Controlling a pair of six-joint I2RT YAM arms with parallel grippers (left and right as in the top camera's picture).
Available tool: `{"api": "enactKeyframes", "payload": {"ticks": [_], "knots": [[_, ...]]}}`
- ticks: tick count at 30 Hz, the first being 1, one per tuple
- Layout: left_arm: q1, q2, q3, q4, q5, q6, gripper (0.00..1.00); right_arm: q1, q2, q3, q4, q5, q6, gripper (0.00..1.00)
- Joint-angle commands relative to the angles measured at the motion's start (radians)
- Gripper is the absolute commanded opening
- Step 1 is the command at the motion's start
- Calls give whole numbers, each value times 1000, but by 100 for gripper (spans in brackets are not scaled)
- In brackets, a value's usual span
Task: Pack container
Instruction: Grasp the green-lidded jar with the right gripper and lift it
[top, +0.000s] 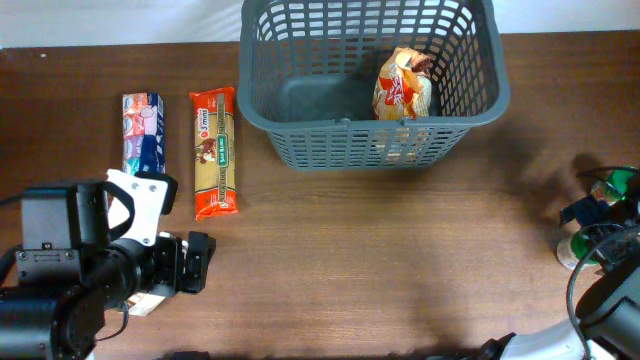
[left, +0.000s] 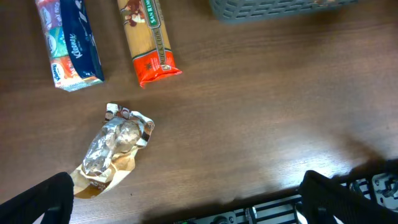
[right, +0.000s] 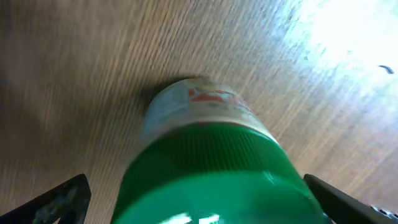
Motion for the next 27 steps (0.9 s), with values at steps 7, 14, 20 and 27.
{"api": "enactKeyframes", "payload": {"ticks": [7,14,20,27], "knots": [[6,3,15,-1,-6,-6,99,4,72,-8,23,-11,-15,99],[6,3,15,-1,-6,-6,99,4,77,-8,52,-20,-37,99],[6,3,15,-1,-6,-6,99,4,123,-8,55,-21,-41,99],[6,3,15,-1,-6,-6,99,4,150,-8,67,-38,-61,99]]}}
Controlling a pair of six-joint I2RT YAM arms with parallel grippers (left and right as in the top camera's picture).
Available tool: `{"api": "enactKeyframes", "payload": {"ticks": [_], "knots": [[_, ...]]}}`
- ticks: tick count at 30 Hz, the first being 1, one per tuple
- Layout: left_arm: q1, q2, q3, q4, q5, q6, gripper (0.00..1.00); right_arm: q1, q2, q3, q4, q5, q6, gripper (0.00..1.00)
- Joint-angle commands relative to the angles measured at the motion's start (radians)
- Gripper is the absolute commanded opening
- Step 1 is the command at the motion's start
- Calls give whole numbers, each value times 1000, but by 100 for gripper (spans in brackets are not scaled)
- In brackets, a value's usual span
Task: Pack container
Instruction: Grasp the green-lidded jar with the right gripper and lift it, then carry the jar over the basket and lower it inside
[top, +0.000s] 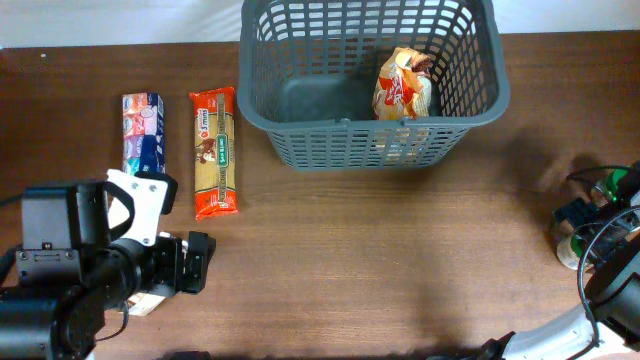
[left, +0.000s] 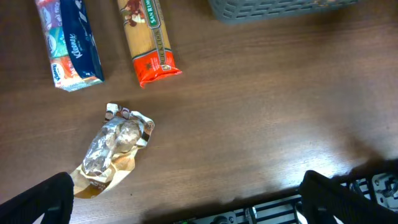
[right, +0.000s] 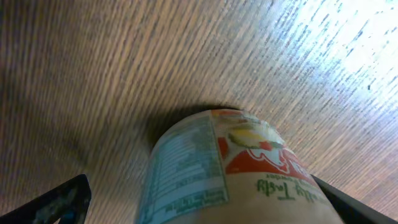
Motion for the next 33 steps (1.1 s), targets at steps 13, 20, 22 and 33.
{"api": "enactKeyframes", "payload": {"ticks": [13,20,22,33], "knots": [[6,3,15,-1,-6,-6,99,5,35,10,-33,-9,-16,4],[6,3,15,-1,-6,-6,99,5,33,142,-151,-30,-13,4],[6,3,15,-1,-6,-6,99,5,22,230,-215,-63,-13,4],[6,3,15,-1,-6,-6,99,41,-96,817,-514,-286,-17,4]]}}
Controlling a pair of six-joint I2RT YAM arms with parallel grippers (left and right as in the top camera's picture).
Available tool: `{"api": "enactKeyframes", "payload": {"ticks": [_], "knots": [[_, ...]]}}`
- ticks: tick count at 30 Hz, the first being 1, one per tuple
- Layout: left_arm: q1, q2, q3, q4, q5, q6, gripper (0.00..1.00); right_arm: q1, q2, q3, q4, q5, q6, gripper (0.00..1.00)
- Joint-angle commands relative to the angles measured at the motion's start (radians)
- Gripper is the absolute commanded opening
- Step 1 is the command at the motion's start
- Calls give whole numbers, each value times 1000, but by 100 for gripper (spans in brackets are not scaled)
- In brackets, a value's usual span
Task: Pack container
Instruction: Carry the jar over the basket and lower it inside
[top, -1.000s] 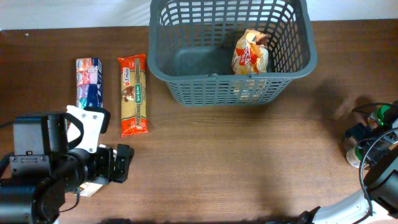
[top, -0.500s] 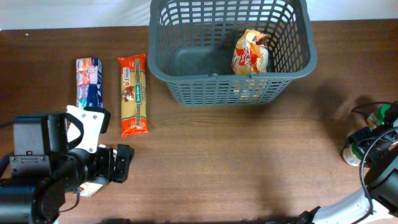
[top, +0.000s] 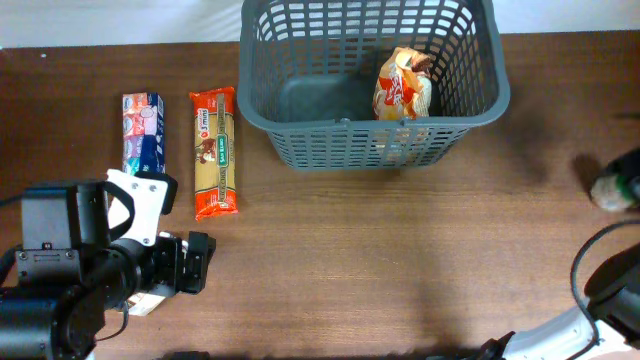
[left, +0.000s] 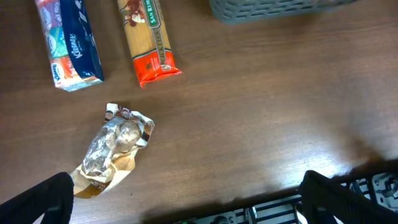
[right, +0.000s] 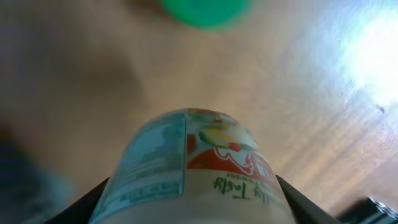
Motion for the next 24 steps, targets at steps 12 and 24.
{"api": "enactKeyframes", "payload": {"ticks": [12,24], "knots": [[6,3,15,-1,-6,-6,99,531,-144,639,58,-134,-2,4],[6,3,15,-2,-6,-6,99,1044,111,639,196,136,-26,4]]}}
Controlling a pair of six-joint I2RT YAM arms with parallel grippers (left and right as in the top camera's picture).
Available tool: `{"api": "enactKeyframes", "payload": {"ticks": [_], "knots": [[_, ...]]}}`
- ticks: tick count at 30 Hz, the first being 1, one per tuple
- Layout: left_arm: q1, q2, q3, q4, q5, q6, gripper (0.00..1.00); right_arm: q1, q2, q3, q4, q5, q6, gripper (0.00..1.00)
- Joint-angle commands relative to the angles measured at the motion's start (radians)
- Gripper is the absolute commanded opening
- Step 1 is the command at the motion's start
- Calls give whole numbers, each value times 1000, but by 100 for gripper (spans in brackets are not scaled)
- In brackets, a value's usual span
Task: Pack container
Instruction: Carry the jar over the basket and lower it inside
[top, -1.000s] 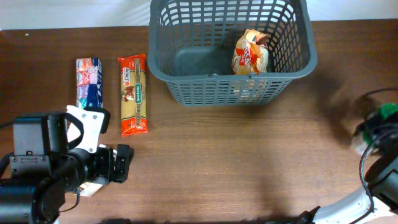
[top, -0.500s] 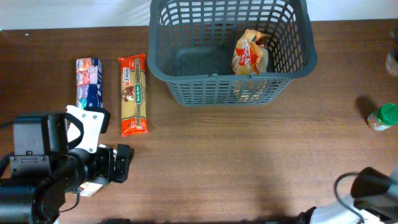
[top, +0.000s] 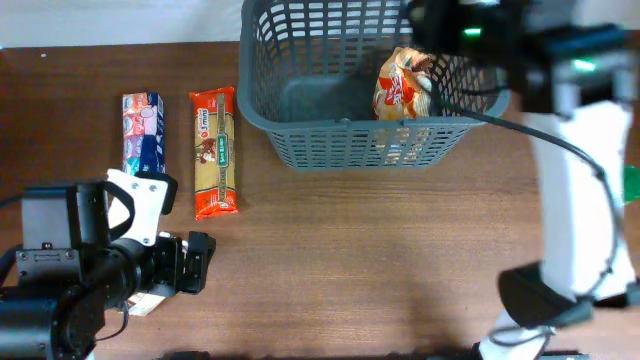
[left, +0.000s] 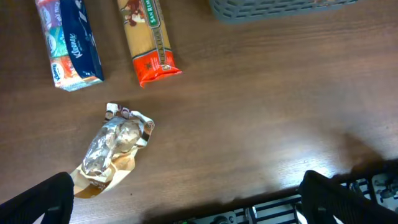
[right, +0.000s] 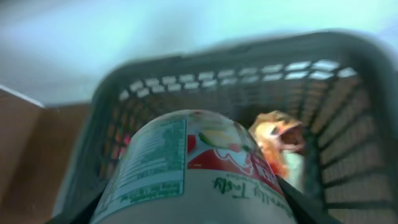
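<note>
My right gripper (right: 199, 202) is shut on a white jar (right: 193, 155) with a red and green label. In the overhead view the right gripper (top: 445, 22) hangs over the back right of the grey basket (top: 300, 60); the jar itself is hidden under it there. An orange snack bag (top: 403, 85) lies in the basket. A tissue pack (left: 68, 43), a red pasta pack (left: 149, 40) and a crumpled foil wrapper (left: 115, 146) lie on the table at the left. My left gripper (left: 186, 205) is open near the wrapper, holding nothing.
The basket's mesh wall (right: 205, 87) rises just beyond the jar. A small green object (top: 632, 180) sits at the table's right edge. The left arm's body (top: 70, 270) fills the front left corner.
My right gripper, shut on the jar, was at the table's right edge and is now over the basket's back right. The left arm and the items at the left have not moved.
My right gripper stood open above the green-lidded jar at the table's right edge. Then it sat lower around the jar's body. Then it was shut on the jar and raised off the table. Now the jar is over the basket.
</note>
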Motion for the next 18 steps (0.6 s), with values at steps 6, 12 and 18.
{"api": "enactKeyframes", "payload": {"ticks": [6,12,18], "knots": [[6,2,15,-1,-6,-6,99,57,274,13,-13,74,-16,4],[6,2,15,-1,-6,-6,99,57,365,13,-62,74,-45,4],[6,2,15,-1,-6,-6,99,59,431,12,-122,72,-51,5]]}}
